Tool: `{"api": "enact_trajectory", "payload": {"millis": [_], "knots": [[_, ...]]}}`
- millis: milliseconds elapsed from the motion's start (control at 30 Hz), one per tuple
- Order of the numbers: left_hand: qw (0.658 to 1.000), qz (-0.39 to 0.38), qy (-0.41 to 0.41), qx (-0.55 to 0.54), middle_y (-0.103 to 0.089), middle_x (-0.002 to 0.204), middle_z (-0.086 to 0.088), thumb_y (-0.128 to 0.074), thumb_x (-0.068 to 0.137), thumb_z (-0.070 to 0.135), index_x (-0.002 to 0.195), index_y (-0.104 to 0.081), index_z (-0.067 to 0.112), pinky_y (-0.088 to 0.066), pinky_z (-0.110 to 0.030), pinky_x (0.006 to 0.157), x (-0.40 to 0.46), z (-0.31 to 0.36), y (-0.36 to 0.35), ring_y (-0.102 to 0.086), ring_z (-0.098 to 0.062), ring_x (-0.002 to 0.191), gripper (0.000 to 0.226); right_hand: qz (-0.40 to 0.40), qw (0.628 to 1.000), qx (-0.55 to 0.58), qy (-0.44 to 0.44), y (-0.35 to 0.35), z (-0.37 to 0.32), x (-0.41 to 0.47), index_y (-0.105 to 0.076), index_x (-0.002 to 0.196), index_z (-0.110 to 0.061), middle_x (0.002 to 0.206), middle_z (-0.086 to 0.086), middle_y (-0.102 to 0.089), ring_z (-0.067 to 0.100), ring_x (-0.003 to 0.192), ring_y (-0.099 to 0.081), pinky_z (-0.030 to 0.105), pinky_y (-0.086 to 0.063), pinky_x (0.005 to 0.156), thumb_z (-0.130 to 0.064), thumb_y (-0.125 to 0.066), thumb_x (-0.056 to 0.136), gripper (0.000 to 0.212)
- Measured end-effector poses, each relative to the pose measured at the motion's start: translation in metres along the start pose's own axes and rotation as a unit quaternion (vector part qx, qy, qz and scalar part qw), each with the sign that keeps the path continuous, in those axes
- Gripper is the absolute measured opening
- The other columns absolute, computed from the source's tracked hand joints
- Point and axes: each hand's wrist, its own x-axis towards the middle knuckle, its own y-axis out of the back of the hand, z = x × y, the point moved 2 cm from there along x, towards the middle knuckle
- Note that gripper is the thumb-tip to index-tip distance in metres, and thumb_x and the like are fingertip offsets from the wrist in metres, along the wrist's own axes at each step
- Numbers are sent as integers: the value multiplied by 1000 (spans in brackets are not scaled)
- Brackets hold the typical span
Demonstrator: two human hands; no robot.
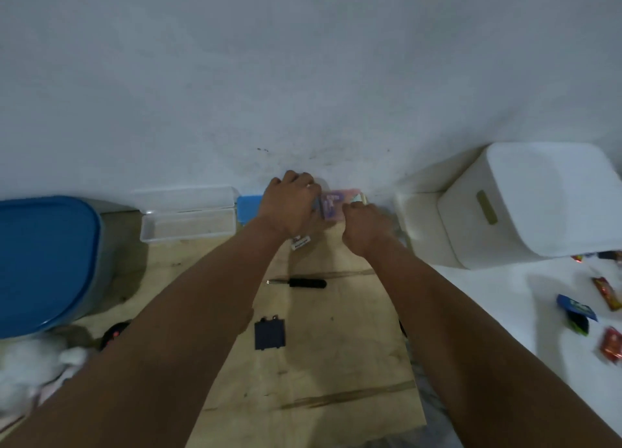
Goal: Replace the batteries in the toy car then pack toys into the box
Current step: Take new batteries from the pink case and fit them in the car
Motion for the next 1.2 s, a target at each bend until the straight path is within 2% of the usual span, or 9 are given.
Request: {"api": "enact_trajectory", "payload": {"millis": [67, 200, 367, 500, 633, 733, 867, 967, 1200], "knots": [[999, 8, 39, -34, -58, 139, -5, -62, 96, 36, 133, -64, 19, -45, -45, 97, -18, -14, 19, -50, -31, 128, 41, 25, 999, 33, -4, 7, -9, -8, -50, 137, -16, 131, 10, -54, 33, 119, -50, 45, -49, 92, -15, -54, 87, 50], [982, 34, 141, -118, -62, 127, -8, -65, 95, 38, 127, -67, 17, -50, -46, 91, -75, -45, 33, -55, -33, 120, 38, 48, 994, 98, 11, 3, -31, -23, -62, 130, -22, 129, 4, -61, 26, 113, -59, 39, -51, 93, -13, -51, 92, 40], [933, -14, 311, -181, -57, 135, -3, -66, 82, 69, 138, -56, 23, -52, -47, 88, -151, -76, 3, -53, -31, 124, 73, 30, 992, 105, 69, -14, -63, -28, -68, 124, -28, 120, 2, -63, 24, 107, -62, 36, -54, 84, -11, -58, 92, 37], [904, -93, 379, -178, -56, 129, -3, -68, 66, 87, 135, -48, 27, -47, -44, 79, -195, -83, -28, -56, -33, 120, 94, 7, 992, 57, 110, -32, -79, -25, -65, 128, -31, 114, 5, -58, 26, 101, -61, 37, -54, 77, -10, -58, 92, 43], [885, -134, 394, -207, -57, 119, -4, -69, 63, 88, 126, -43, 25, -52, -45, 81, -216, -81, -49, -63, -34, 110, 93, 17, 993, 16, 118, -46, -87, -22, -65, 127, -30, 114, 5, -57, 27, 99, -60, 38, -55, 77, -11, -56, 92, 40], [866, -138, 406, -258, -61, 120, -2, -72, 62, 85, 132, -41, 27, -57, -47, 85, -219, -78, -55, -67, -31, 107, 96, 32, 993, -5, 113, -51, -88, -22, -66, 123, -28, 111, 5, -57, 26, 97, -61, 38, -56, 75, -12, -57, 93, 36], [868, -110, 398, -274, -70, 115, 3, -70, 65, 74, 130, -44, 31, -58, -43, 81, -218, -74, -58, -69, -28, 99, 83, 55, 988, -56, 132, -55, -87, -25, -65, 116, -21, 103, 5, -56, 26, 87, -61, 31, -41, 59, -10, -58, 90, 29], [868, -91, 397, -282, -70, 113, 4, -69, 64, 71, 130, -46, 32, -55, -40, 78, -221, -72, -59, -69, -28, 97, 80, 69, 985, -70, 142, -56, -86, -26, -64, 111, -18, 105, 5, -55, 25, 86, -59, 32, -39, 58, -14, -61, 91, 21], [863, -18, 364, -350, -57, 119, 6, -71, 60, 62, 137, -36, 37, -56, -42, 79, -235, -74, -39, -66, -26, 95, 88, 175, 972, 115, 109, -29, -92, -55, -67, 107, -18, 106, 0, -61, 19, 93, -59, 32, -51, 66, -30, -61, 96, 17]]}}
